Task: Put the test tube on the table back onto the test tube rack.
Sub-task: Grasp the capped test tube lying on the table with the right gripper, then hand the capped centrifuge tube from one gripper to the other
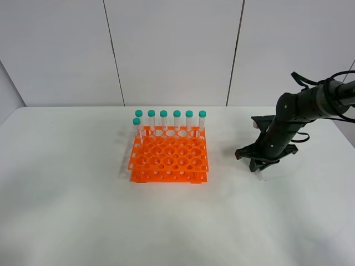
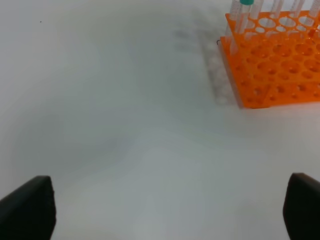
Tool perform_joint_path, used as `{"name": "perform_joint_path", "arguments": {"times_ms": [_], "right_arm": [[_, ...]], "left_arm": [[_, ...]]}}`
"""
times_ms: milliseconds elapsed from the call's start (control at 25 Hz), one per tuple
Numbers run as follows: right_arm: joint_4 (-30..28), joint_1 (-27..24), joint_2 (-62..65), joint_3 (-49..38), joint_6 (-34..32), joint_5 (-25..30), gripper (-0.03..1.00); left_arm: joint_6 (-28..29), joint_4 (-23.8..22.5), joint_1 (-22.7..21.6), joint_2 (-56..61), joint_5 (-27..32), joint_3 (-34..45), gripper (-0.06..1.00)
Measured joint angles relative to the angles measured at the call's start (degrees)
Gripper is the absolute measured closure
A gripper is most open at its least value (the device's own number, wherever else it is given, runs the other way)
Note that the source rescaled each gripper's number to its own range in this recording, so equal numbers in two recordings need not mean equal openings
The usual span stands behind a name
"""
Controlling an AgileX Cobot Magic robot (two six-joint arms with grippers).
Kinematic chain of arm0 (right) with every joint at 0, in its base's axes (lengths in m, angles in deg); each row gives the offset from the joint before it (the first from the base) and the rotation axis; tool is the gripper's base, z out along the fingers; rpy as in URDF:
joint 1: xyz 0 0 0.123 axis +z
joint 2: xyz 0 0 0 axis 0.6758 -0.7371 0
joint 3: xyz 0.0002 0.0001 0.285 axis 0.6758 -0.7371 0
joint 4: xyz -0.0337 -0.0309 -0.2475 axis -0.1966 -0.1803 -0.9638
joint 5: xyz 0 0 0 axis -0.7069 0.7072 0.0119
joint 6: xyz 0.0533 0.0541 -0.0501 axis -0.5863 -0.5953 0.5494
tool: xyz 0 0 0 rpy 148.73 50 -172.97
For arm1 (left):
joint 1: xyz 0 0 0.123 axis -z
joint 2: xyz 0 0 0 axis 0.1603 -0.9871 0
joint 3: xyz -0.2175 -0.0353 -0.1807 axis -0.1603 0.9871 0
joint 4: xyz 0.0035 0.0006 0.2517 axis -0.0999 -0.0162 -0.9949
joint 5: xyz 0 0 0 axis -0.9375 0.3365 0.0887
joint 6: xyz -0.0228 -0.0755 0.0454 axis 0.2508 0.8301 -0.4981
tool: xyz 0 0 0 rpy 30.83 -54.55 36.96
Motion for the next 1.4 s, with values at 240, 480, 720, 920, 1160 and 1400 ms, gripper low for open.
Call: {"name": "perform_joint_path", "arguments": {"times_ms": [240, 480, 720, 920, 1160, 1400], "right_arm": [[0.8, 0.0, 11.1, 0.0, 4.6, 5.3, 0.94], [10.8, 0.0, 25.8, 0.0, 20.0, 13.5, 0.94], [25.5, 3.6, 29.5, 0.0, 40.3, 21.0, 0.94], [29.0, 11.0, 28.0, 0.0, 46.4, 18.8, 0.94], [30.2, 13.7, 26.8, 0.0, 48.4, 16.0, 0.94], [31.2, 13.8, 26.8, 0.0, 50.2, 16.3, 0.94]], "left_arm": [[0.0, 0.0, 0.0, 0.0, 0.0, 0.0, -0.06], [0.0, 0.0, 0.0, 0.0, 0.0, 0.0, -0.06], [0.0, 0.0, 0.0, 0.0, 0.0, 0.0, -0.06], [0.0, 0.0, 0.0, 0.0, 0.0, 0.0, -0.06], [0.0, 0.0, 0.0, 0.0, 0.0, 0.0, -0.06], [0.0, 0.0, 0.0, -4.7, -1.9, -6.1, -0.06]]}}
